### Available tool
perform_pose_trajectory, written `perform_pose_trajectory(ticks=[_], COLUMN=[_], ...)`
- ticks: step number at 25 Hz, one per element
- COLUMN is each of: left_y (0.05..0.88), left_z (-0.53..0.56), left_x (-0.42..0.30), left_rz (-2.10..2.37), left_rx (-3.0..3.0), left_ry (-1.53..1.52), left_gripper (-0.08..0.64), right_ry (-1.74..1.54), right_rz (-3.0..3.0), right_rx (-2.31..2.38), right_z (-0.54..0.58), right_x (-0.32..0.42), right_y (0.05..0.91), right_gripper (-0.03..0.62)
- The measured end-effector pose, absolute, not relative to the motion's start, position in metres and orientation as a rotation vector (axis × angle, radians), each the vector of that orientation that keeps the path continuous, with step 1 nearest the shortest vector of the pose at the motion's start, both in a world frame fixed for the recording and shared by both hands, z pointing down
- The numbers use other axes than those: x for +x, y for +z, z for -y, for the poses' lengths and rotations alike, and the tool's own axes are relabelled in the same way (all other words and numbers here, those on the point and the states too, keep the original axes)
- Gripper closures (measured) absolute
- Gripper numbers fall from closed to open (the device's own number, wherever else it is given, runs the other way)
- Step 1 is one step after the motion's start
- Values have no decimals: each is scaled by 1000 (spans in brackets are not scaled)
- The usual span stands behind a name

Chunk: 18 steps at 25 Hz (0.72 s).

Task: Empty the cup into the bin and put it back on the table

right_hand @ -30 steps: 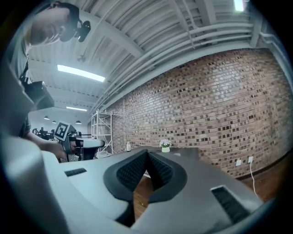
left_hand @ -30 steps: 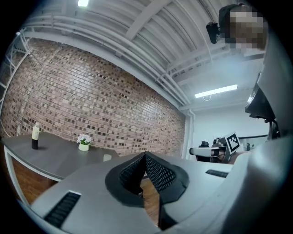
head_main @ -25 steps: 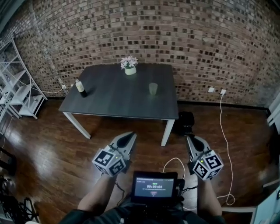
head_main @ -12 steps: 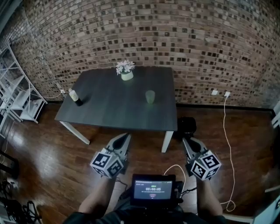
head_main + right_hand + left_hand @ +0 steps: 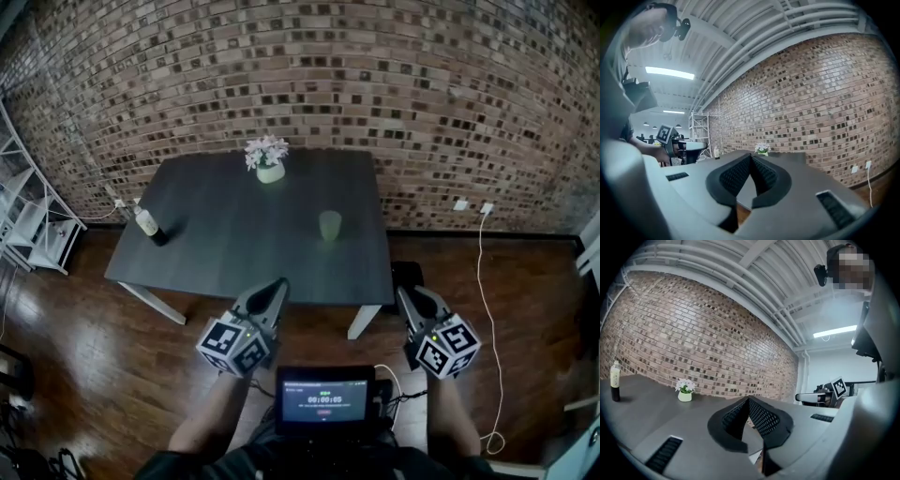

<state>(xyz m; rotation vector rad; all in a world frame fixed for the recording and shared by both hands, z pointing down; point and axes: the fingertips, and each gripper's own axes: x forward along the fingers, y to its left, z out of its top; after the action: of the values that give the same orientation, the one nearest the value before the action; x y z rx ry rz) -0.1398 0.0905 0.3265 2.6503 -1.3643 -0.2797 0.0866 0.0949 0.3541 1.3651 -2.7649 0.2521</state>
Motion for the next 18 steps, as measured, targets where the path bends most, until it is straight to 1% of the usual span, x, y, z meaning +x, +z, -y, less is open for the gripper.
perform_pose_trajectory(ticks=[4,7,14,18], left_y=[322,329,350,348], left_z=[-58,-33,27,64], left_x=[-160,-168,-168,-162], left_rz=[1335,1359,1404,1414], left_rx=[2655,2615,2575,2560], left_ry=[-341,-319,-288,-302], left_gripper=[568,568,568,568], right_ry=[255,266,260,257], right_rz=[2745,2727,2727,2764], right_rx=[1396,1394,1369,1305], right_z=[-62,-38,31,75], right_x=[72,68,72,73], right_y=[354,353,366,365], right_gripper=[589,589,589,588])
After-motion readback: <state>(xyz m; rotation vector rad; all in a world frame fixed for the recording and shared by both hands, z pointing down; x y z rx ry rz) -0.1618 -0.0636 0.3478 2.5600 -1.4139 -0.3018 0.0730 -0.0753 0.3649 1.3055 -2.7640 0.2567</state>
